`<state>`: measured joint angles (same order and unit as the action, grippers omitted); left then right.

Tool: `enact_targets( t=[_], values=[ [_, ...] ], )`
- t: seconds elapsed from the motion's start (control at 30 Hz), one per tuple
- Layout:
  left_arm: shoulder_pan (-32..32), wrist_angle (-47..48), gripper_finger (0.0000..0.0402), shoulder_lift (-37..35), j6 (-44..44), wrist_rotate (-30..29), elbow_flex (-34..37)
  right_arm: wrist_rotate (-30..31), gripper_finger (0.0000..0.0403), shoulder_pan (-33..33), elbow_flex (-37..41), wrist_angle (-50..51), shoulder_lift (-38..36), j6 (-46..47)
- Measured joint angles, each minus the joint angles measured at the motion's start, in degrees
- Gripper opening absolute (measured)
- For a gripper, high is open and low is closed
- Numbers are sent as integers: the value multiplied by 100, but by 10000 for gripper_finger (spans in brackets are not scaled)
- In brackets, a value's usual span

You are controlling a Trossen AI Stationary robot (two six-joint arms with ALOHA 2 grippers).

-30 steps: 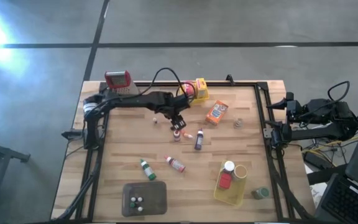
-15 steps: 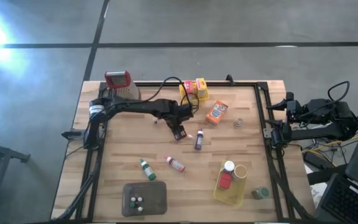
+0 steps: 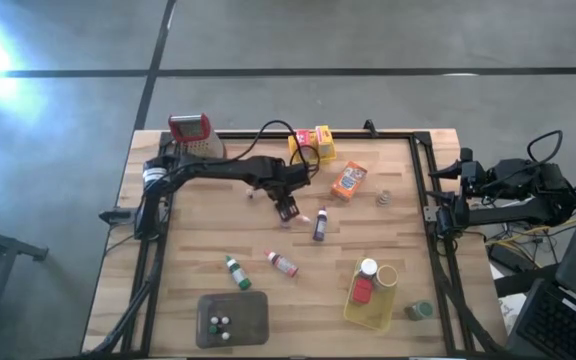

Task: Pick & Place Kitchen Items
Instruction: Put the black food coloring into the black bin

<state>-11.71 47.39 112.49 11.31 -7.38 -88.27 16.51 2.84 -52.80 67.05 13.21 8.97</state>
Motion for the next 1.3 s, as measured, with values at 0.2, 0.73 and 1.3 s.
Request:
enact_targets(
  t=[0.2, 0.73, 1.3],
  values=[
    [-178, 136, 193, 0, 249, 88, -218, 0, 220, 1, 0, 0, 0, 0],
    [-251, 722, 193, 557, 822, 243, -870, 0, 261, 0, 0, 0, 0, 1],
    [-253, 655, 193, 855, 328, 361, -923, 0, 321, 1, 0, 0, 0, 2]
  ],
)
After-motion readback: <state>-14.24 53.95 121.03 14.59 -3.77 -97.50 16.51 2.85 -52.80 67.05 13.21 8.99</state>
